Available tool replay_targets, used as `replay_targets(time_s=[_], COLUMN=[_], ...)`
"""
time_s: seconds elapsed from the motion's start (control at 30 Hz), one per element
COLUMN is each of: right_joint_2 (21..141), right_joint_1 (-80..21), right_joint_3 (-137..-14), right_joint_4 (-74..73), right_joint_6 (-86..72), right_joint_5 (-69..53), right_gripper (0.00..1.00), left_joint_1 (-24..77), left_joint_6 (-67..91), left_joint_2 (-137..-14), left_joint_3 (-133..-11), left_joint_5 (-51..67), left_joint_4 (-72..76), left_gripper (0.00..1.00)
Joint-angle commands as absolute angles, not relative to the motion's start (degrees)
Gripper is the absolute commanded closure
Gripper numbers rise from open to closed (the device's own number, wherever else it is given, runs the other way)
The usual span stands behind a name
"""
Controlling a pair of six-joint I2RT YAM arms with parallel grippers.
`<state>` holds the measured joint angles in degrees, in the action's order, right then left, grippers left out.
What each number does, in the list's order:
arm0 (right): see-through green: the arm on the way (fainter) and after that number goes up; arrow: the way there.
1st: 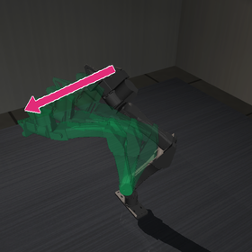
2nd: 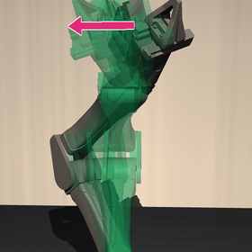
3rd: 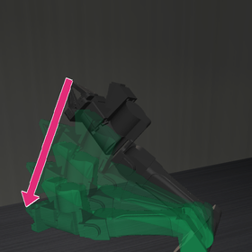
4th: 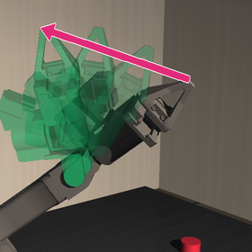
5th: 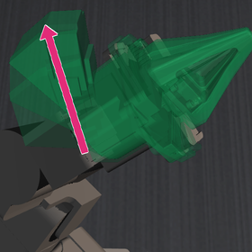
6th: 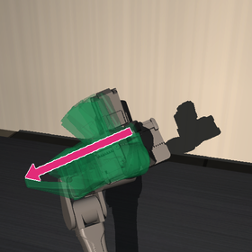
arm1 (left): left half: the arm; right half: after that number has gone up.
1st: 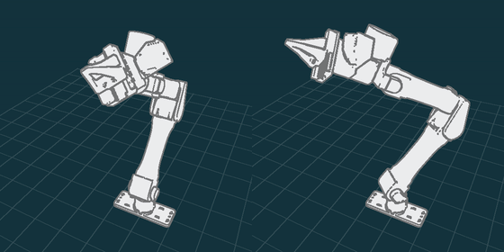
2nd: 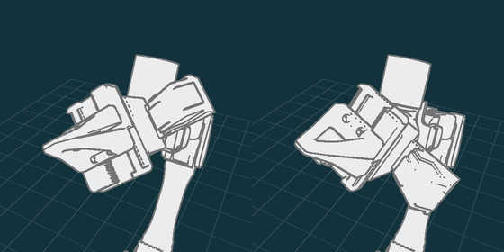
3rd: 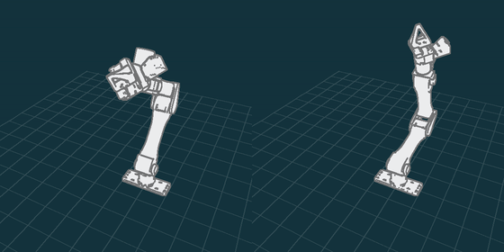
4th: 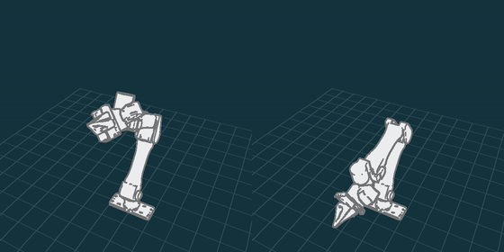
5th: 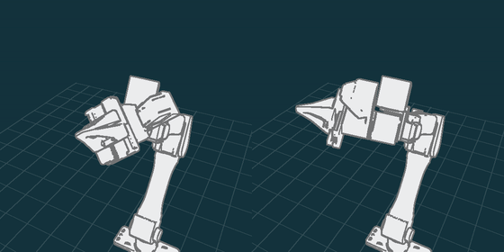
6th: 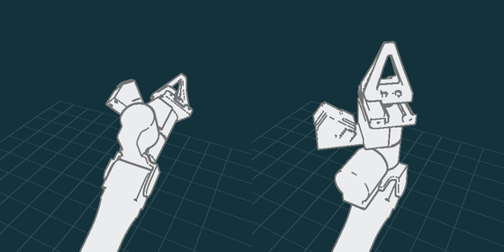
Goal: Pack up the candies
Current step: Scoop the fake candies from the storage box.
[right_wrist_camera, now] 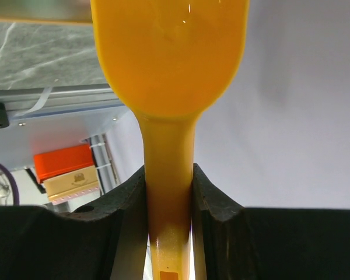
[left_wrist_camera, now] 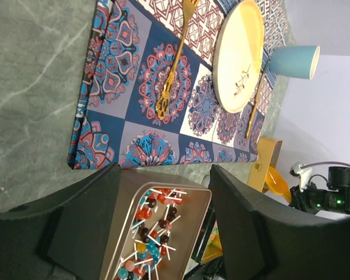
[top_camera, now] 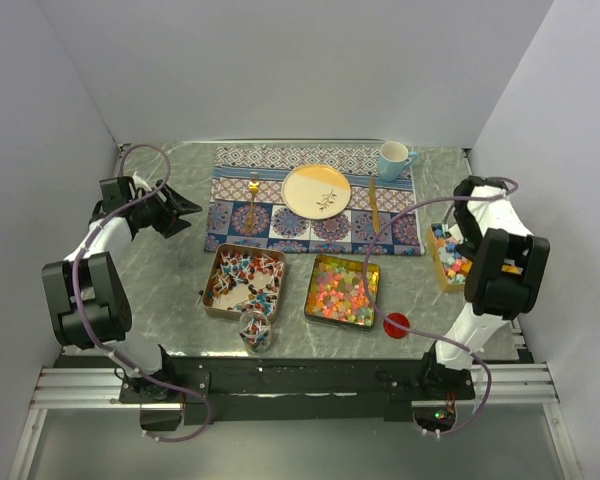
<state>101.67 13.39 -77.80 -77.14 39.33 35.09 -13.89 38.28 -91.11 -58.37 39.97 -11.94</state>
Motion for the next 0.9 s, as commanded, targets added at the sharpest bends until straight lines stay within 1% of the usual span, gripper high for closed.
replay_targets(time_s=[0.0, 0.13, 0.33, 0.67, 0.8, 0.87], right_joint_2=[105.2, 109.4, 113.6, 117.1, 118.6, 118.9], right_joint_1=[12.0, 11.3, 8.1, 5.0, 6.1, 6.9], right_joint_3=[-83.8, -90.2, -93.1, -91.6, -93.3, -92.1], right_joint_4=[-83.1, -83.1, -83.1, -82.9, -82.7, -82.7], right_joint_6=[36.0, 34.1, 30.9, 26.0, 26.1, 25.9], right_joint_5=[38.3, 37.4, 33.5, 23.2, 20.4, 17.5], right_gripper=[1.00, 1.00, 1.00, 1.00, 1.00, 1.00], left_joint_1=[-13.7, -13.8, -14.0, -14.0, -13.6, -13.4], left_joint_6=[36.9, 37.1, 36.4, 36.4, 36.7, 36.2], left_joint_2=[-91.4, -91.8, -91.9, -91.1, -90.4, -90.0], left_joint_3=[-60.8, -60.6, -61.4, -61.3, -61.0, -61.1], left_joint_5=[39.3, 39.4, 39.2, 38.7, 38.1, 37.8], left_joint_4=[-12.2, -12.3, -13.2, -13.7, -13.3, -13.3], left_gripper=[0.31, 0.32, 0.32, 0.32, 0.32, 0.32])
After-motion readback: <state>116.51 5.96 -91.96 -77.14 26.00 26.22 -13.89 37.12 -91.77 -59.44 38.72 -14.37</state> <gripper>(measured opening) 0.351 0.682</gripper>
